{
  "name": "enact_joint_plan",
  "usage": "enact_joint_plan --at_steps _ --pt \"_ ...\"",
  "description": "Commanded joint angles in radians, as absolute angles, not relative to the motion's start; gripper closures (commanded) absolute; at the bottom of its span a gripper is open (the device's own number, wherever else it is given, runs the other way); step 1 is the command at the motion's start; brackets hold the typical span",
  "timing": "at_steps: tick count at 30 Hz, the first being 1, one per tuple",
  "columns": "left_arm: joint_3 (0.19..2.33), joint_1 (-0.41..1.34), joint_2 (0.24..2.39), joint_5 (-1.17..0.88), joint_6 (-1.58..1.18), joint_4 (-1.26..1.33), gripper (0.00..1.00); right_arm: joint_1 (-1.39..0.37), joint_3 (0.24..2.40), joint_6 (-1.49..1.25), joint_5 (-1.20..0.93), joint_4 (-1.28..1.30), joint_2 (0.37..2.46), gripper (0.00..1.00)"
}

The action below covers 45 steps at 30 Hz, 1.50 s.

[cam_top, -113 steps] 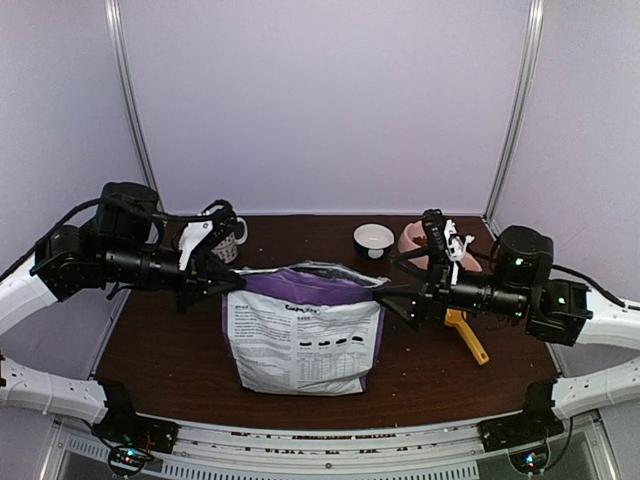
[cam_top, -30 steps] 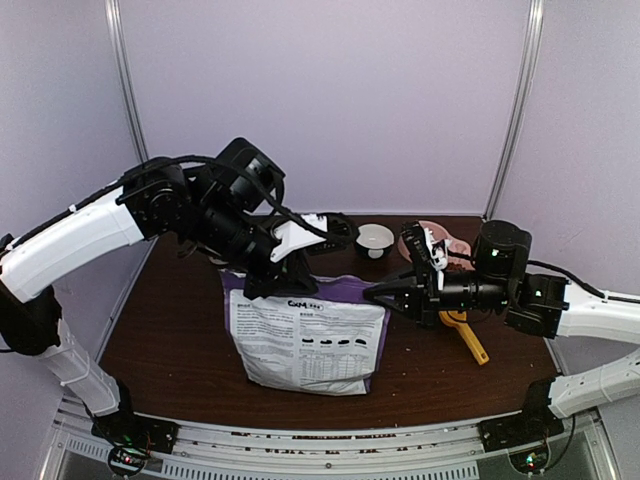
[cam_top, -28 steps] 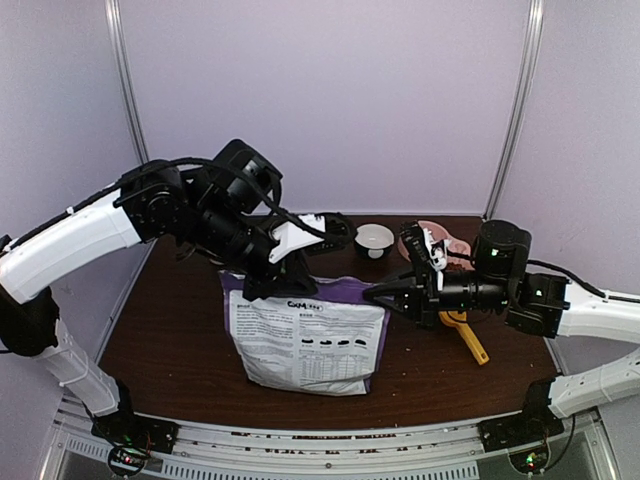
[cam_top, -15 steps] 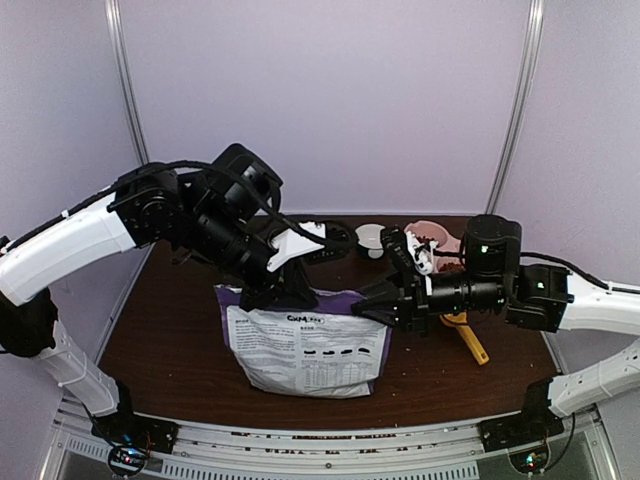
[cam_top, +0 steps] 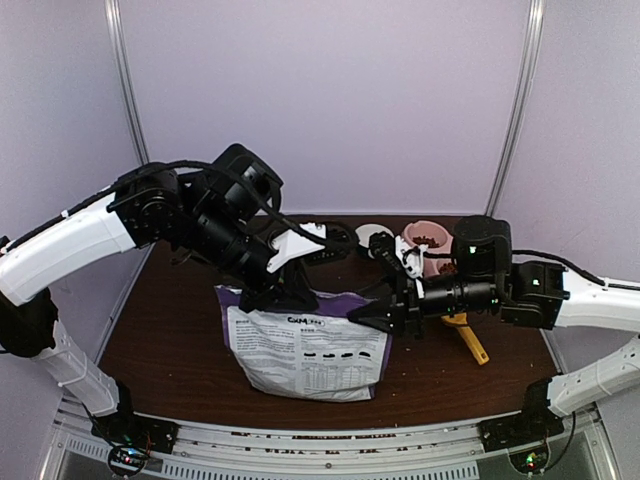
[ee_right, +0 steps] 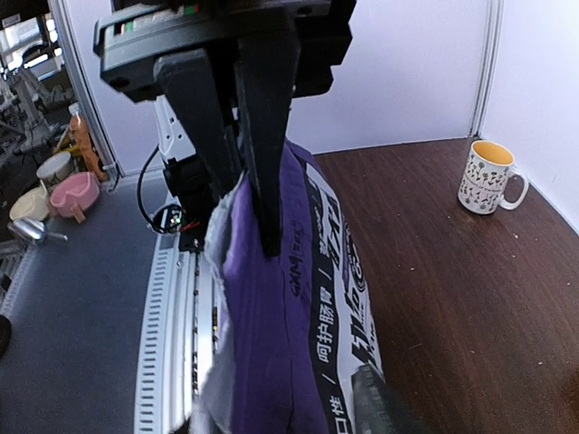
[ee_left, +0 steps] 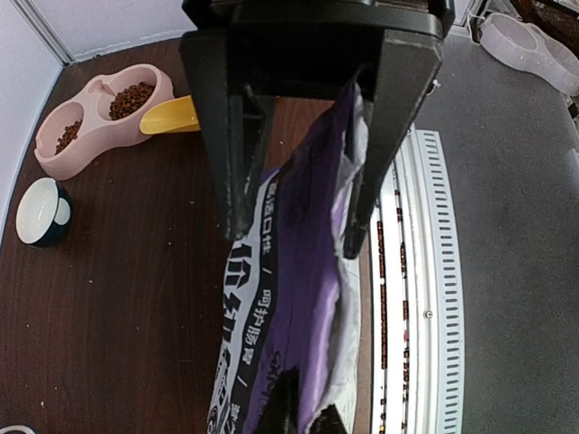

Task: Serve the pet food
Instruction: Pass from the left arm to the right, then press the seal on the pet food bag.

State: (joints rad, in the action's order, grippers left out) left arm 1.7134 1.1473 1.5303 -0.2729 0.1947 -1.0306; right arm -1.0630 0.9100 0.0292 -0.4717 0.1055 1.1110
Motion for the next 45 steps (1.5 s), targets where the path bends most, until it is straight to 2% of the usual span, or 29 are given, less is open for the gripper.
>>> enact_joint_plan --at_steps 1,2,3,5,9,13,16,17,21,30,33,39,40,42,45 --pt "1.781 1.154 1.498 -0.298 0.185 -0.913 1.00 -1.074 0.926 0.028 -0.430 0.031 1.110 0.81" --pt "1.778 1.154 1.495 -0.289 0.188 -0.913 1.00 -1.074 0.922 0.029 -0.420 0.026 1.105 0.94" --pt "1.772 1.154 1.492 -0.273 0.192 -0.915 1.00 -1.075 0.916 0.032 -0.408 0.021 1.098 1.00" --pt "1.748 1.154 1.480 -0.228 0.204 -0.916 1.00 -1.074 0.895 0.033 -0.387 0.004 1.075 1.00" --pt "1.677 1.145 1.452 -0.128 0.226 -0.915 0.87 -1.074 0.849 0.026 -0.360 -0.018 1.017 1.00" --pt "1.621 1.117 1.429 -0.099 0.234 -0.916 0.84 -1.072 0.821 0.018 -0.348 -0.016 0.982 1.00" --pt "1.597 1.101 1.417 -0.080 0.239 -0.914 0.75 -1.073 0.809 0.014 -0.342 -0.018 0.967 1.00" --pt "1.592 1.098 1.415 -0.077 0.241 -0.915 0.77 -1.072 0.807 0.012 -0.340 -0.019 0.964 1.00" --pt "1.583 1.094 1.416 -0.068 0.247 -0.914 1.00 -1.072 0.801 0.009 -0.333 -0.027 0.962 1.00" --pt "1.571 1.093 1.410 -0.016 0.252 -0.914 1.00 -1.072 0.783 0.000 -0.313 -0.044 0.955 1.00" --pt "1.552 1.086 1.398 0.017 0.253 -0.914 0.86 -1.073 0.773 -0.004 -0.307 -0.048 0.944 1.00" --pt "1.532 1.066 1.373 0.039 0.253 -0.914 0.84 -1.072 0.754 -0.015 -0.297 -0.057 0.927 1.00" --pt "1.530 1.065 1.370 0.044 0.254 -0.914 0.86 -1.072 0.753 -0.015 -0.295 -0.059 0.927 1.00" --pt "1.520 1.062 1.363 0.048 0.257 -0.914 1.00 -1.072 0.753 -0.015 -0.293 -0.060 0.926 1.00" --pt "1.501 1.055 1.346 0.044 0.256 -0.903 1.00 -1.072 0.757 -0.015 -0.289 -0.057 0.925 1.00"
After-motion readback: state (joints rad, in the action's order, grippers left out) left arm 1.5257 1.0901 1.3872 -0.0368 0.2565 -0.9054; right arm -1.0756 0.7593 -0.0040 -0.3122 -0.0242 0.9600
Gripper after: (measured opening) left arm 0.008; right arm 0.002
